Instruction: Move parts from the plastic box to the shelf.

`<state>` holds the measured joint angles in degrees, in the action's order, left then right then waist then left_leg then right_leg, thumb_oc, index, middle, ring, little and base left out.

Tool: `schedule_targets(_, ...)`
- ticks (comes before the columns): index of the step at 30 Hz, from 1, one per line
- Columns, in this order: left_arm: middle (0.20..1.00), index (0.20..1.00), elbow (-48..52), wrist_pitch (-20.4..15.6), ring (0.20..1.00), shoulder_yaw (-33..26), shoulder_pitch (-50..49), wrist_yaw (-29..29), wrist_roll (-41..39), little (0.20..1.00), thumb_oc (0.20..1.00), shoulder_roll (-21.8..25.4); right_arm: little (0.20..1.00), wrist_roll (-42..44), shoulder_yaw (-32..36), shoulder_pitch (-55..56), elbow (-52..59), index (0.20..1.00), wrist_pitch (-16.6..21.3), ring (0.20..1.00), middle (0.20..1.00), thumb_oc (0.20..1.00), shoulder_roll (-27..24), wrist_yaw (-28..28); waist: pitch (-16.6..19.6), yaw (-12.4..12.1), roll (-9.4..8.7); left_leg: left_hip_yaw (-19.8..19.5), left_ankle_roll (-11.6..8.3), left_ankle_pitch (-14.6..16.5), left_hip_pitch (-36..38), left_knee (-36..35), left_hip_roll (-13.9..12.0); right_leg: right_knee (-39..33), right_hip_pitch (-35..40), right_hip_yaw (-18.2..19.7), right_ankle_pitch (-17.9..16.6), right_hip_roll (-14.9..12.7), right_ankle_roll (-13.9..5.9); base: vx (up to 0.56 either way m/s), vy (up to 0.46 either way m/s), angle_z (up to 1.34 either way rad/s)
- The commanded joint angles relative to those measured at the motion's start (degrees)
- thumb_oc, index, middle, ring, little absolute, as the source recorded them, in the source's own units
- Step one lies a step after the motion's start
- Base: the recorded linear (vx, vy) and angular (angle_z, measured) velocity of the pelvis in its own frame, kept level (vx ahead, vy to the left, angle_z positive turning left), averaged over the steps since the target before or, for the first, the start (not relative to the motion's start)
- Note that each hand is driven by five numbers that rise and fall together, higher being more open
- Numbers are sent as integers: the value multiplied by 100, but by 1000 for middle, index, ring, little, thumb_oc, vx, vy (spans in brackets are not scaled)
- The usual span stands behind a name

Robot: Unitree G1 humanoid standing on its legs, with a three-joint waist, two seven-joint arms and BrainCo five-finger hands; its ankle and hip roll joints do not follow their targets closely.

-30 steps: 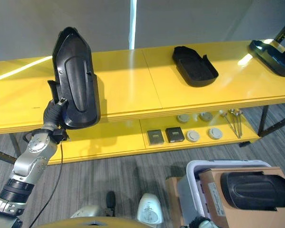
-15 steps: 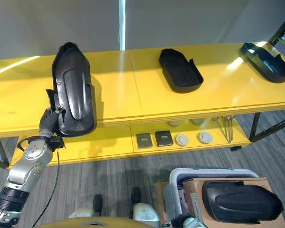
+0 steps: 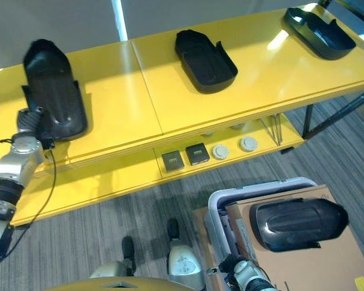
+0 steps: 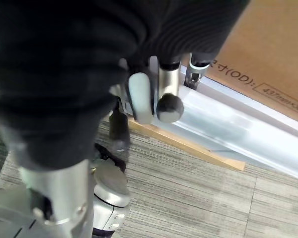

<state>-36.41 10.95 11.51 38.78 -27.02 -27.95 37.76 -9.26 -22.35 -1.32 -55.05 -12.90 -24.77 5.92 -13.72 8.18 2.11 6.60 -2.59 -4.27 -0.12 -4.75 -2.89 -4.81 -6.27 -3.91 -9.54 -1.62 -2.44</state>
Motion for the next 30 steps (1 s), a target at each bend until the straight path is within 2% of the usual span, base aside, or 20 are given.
schedule_targets(1,200,200,-167,-150,200,97,617,99,-6,200,200,281,1000,141,-274,327,-449,1000,-78,1000,1000,1000,-305,28,94,74,-75,147,150,-131,-394,246,26,378,98,182,488,-122,-168,45,20,-14)
schedule_targets(6,200,200,-612,259,200,225,691,240,13,200,200,201,1000,99,-283,407,-497,1000,-77,1000,1000,1000,-256,70,137,113,-132,211,190,-44,-326,291,38,358,169,264,499,-114,-188,66,15,-7)
schedule_targets(9,200,200,-842,645,200,274,666,363,-64,200,200,87,1000,39,-319,417,-549,1000,-52,1000,1000,1000,-214,97,168,126,-171,236,213,5,-286,314,46,364,199,309,506,-111,-207,62,-6,-5)
schedule_targets(11,200,200,-1257,866,200,311,612,528,201,200,200,-120,1000,2,-412,360,-591,1000,-73,1000,1000,1000,-154,116,178,134,-203,257,229,33,-259,315,51,347,219,337,510,-101,-214,33,-12,-5)
schedule_targets(16,200,200,-1720,1015,200,401,573,572,724,200,200,-208,1000,33,-525,325,-601,1000,-101,1000,1000,1000,-131,141,195,158,-229,284,230,31,-187,238,55,270,276,372,490,-79,-225,7,-4,-2)
schedule_targets(22,200,200,-2057,1083,200,515,723,718,1034,200,200,-34,1000,150,-574,358,-592,1000,-82,1000,1000,1000,-137,148,203,204,-228,332,223,14,-143,172,34,250,286,408,485,-60,-224,0,0,0)
schedule_targets(23,285,285,-2080,1136,285,536,759,772,1087,285,285,12,1000,142,-578,372,-587,1000,-78,1000,1000,1000,-140,151,207,216,-225,344,220,15,-127,160,31,241,298,416,483,-57,-224,0,0,0)
schedule_targets(24,407,407,-2088,1175,407,544,772,776,1109,407,407,32,1000,135,-579,385,-576,1000,-82,1000,1000,1000,-141,153,211,223,-223,353,217,16,-114,153,30,235,307,420,482,-57,-226,0,0,0)
schedule_targets(25,1000,1000,-2116,1207,1000,546,759,798,1095,1000,1000,65,1000,128,-579,424,-551,1000,-99,1000,1000,1000,-142,160,229,232,-223,363,211,17,-83,142,25,227,332,429,482,-54,-231,0,0,0)
schedule_targets(30,1000,1000,-2179,1136,1000,526,769,820,1086,1000,1000,100,1000,119,-556,466,-567,1000,-84,1000,1000,1000,-156,206,257,248,-225,391,199,18,-27,119,11,202,377,432,478,-52,-233,10,-4,-1)
